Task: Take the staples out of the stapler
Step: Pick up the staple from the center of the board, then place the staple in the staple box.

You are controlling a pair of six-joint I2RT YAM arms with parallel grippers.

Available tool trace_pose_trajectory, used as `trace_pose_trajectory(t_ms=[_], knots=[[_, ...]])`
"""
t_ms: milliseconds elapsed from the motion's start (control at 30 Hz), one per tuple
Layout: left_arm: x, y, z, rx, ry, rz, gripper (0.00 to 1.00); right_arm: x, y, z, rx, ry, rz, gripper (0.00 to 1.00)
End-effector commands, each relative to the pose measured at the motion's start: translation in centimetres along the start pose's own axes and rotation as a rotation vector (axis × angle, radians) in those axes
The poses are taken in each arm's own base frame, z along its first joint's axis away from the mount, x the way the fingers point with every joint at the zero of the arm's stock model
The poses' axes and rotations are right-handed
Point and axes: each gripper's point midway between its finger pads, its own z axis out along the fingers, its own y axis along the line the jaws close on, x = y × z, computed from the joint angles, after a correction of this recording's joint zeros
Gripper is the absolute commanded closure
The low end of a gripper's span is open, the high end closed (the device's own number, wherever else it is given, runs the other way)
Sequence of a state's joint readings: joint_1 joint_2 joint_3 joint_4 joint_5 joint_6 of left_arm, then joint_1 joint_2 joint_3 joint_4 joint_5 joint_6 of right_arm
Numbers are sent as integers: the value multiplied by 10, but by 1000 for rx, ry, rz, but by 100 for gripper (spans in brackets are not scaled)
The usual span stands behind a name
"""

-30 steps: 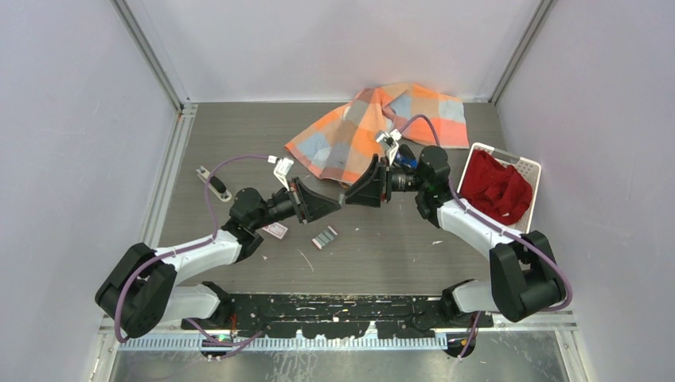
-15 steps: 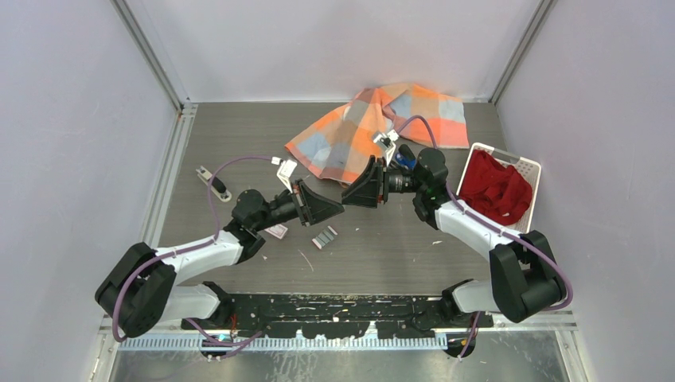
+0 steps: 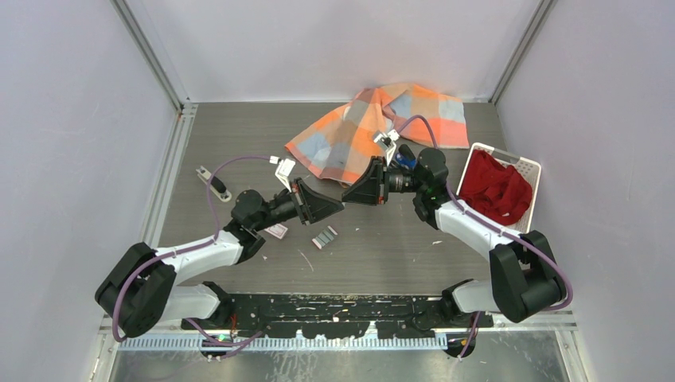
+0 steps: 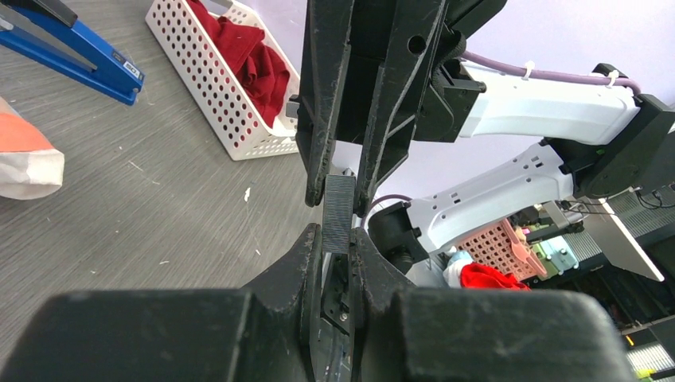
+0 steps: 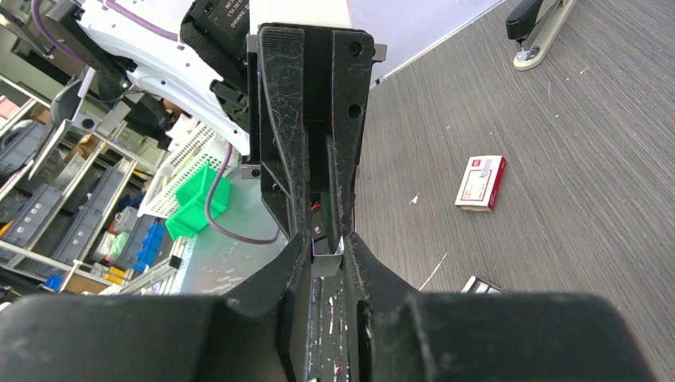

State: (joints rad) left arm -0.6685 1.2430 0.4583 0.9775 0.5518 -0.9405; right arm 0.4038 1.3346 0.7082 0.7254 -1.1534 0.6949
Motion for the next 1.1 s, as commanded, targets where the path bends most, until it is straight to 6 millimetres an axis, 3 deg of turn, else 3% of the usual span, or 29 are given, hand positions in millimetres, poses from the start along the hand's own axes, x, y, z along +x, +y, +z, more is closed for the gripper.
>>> trace_pose_trajectory(t_ms=[0, 67, 133, 233, 333, 500, 633, 700, 767, 900, 1067], knots=[[-20, -21, 4, 70, -65, 55, 100, -11, 12, 1, -25, -17, -65, 80], [-19, -20, 4, 67, -65, 56, 98, -11, 12, 1, -27, -17, -69, 84], [-18, -20, 3, 67, -64, 55, 82, -12, 12, 1, -26, -17, -72, 86], [-16, -19, -1, 62, -66, 66, 49, -12, 12, 1, -21, -16, -78, 86], [-12, -19, -8, 41, -55, 83, 36, -12, 10, 0, -12, -12, -86, 86], [-7, -7, -31, -121, -24, 110, 34, -10, 6, 0, 3, 1, -101, 86], [-6, 17, -73, -428, -2, 94, 34, -6, -3, 0, 34, 23, -124, 86], [-16, 12, -94, -515, -19, 124, 30, -4, -6, 1, 46, 36, -131, 86], [-35, -9, -108, -537, -44, 186, 27, -3, -10, 2, 63, 53, -145, 86], [-61, -32, -135, -642, 20, 343, 26, 3, -18, 6, 102, 92, -168, 86], [-88, -27, -165, -836, 124, 546, 25, 13, -32, 12, 182, 153, -204, 86]])
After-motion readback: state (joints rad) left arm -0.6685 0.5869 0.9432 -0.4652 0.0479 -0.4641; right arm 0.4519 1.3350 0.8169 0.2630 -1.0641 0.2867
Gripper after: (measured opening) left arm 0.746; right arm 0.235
